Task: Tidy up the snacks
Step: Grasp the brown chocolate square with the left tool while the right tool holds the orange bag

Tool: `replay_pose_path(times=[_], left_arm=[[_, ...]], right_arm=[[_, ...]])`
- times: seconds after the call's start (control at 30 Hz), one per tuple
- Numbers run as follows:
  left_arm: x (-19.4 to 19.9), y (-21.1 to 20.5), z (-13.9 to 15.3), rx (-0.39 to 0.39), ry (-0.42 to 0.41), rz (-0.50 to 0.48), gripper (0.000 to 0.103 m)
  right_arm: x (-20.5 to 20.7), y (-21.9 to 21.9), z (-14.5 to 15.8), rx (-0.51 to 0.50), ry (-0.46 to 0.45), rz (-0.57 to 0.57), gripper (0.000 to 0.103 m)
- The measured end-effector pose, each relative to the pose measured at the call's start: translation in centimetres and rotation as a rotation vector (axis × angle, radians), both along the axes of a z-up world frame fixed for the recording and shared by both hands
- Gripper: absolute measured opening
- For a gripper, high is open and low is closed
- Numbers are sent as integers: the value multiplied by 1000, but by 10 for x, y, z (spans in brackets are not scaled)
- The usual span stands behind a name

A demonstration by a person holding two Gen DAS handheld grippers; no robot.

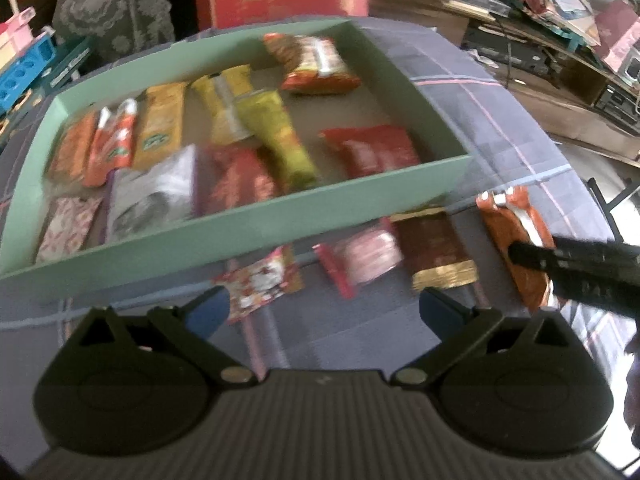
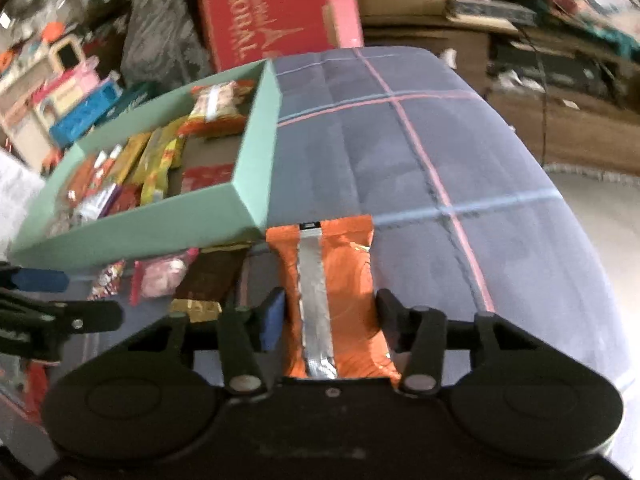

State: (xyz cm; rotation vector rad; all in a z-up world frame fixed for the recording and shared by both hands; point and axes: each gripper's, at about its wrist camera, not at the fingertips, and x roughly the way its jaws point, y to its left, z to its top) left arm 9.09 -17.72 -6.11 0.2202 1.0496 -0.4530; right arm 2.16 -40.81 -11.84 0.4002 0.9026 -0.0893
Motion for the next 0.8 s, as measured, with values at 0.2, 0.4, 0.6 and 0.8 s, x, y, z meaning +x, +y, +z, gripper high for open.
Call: replay_pose_path(times=[0.2, 0.4, 0.6, 0.8], left_arm=[[-5, -34, 6, -38, -31, -44, 90], [-3, -68, -2, -69, 2, -102, 58], [-8, -82, -17, -16, -19, -131, 58], [-21, -86, -21, -13, -3, -217, 37]], right_arm=[[-41, -12, -2, 69, 0, -29, 48], [-54, -19, -3, 121, -12, -59, 49], [-57, -19, -4, 135, -29, -66, 50], [-61, -22, -6, 153, -48, -78, 50]])
